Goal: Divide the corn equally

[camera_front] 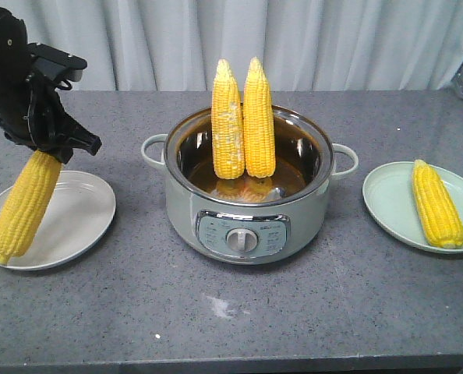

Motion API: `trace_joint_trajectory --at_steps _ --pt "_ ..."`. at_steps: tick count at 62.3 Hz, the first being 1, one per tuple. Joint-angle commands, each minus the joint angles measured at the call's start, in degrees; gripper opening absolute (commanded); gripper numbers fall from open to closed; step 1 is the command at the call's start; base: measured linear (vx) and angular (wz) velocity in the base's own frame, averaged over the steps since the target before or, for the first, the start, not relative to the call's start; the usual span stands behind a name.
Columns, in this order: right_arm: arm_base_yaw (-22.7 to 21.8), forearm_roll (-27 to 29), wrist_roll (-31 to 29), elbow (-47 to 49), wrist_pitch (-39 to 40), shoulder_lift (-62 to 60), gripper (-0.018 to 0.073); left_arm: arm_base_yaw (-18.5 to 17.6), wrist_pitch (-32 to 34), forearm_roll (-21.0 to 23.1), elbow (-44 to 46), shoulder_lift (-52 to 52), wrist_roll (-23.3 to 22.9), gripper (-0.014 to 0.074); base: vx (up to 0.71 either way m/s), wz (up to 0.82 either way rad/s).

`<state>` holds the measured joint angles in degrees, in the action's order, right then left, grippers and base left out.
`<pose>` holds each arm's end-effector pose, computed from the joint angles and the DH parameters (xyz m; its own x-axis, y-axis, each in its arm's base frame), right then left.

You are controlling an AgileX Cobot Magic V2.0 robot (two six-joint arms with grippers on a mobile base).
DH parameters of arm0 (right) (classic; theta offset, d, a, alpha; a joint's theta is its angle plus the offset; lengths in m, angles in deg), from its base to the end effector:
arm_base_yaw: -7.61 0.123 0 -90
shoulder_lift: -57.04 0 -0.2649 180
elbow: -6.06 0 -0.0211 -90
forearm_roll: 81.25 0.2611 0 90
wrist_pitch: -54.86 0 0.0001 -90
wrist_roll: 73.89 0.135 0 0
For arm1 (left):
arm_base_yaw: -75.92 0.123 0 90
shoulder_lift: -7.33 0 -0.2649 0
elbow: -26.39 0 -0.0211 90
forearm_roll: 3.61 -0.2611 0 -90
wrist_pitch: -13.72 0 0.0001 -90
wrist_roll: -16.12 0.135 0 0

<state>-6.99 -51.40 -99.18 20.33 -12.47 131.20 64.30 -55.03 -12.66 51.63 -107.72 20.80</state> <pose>0.2499 -0.0010 0.4596 -0.4981 -0.0739 -0.8639 -0.2608 0.9630 0.0680 0.4178 -0.0657 0.2608 -0.8811 0.3214 -0.3470 0.2712 0.9443 0.1862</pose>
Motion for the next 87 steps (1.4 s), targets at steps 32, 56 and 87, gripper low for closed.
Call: trace_joint_trajectory --at_steps 32,56,87 --pt "-0.20 1.77 -0.55 1.43 3.11 -0.76 -0.0008 0.09 2.07 0.98 1.29 2.05 -0.78 0.0420 0.00 0.00" --pt "-0.20 1.97 -1.13 1.43 2.14 -0.76 -0.0007 0.09 -0.44 3.01 1.41 4.19 -2.14 0.0417 0.00 0.00" --pt "-0.20 5.23 -7.75 1.43 4.04 -0.34 0.0006 0.09 0.29 9.05 1.41 17.92 -0.98 0.0417 0.00 0.00"
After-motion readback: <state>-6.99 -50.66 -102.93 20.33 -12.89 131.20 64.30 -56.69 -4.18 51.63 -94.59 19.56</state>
